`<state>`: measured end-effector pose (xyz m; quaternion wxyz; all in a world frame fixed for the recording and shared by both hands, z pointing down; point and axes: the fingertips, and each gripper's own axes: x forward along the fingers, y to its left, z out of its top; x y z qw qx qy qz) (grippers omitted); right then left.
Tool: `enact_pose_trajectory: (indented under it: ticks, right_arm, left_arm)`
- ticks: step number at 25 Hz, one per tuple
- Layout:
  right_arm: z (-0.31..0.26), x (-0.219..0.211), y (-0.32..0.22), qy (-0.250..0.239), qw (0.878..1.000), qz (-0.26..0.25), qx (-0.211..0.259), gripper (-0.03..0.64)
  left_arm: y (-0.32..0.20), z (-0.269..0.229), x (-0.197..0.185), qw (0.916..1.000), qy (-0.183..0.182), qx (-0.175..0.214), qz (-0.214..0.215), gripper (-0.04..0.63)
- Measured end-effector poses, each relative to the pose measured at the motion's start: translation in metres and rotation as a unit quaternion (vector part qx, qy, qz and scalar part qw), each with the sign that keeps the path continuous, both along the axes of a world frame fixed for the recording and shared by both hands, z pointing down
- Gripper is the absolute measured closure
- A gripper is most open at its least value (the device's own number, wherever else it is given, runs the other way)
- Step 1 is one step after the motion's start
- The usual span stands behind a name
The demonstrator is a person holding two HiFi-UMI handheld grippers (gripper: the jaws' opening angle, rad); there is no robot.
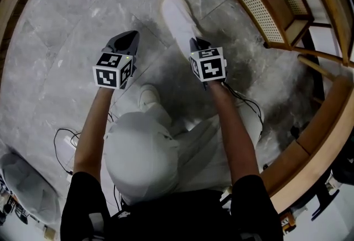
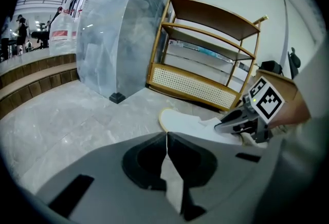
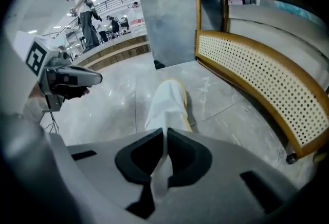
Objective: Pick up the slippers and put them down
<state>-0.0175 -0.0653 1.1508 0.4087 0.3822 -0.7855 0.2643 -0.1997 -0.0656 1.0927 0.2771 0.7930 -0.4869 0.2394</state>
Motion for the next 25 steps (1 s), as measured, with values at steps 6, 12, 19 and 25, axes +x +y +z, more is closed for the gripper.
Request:
enact_pose_trajectory:
  ticks: [6,12,19,25]
  right_arm:
    - [0.018,-0.007,0.009,0.009,1.000,-0.014,-0.018,0.609]
    - [0.023,-0.009,0.011,0.017,0.999,-0.015,-0.024,0.609]
    - [0.036,-0.003,0.020,0.027,0.999,-0.009,-0.045,0.608]
    - [0.041,0.001,0.024,0.023,0.998,-0.001,-0.055,0.597]
  left_arm:
    - [0.011,0.011,-0.006,0.9999,0.003,-0.015,-0.006,0.588]
    - [0.018,0.017,-0.005,0.9998,-0.004,-0.019,0.002,0.588]
    - [0.024,0.023,-0.007,0.9996,-0.007,-0.027,0.003,0.588]
    - [0.025,0.026,-0.010,0.9996,-0.010,-0.028,0.002,0.588]
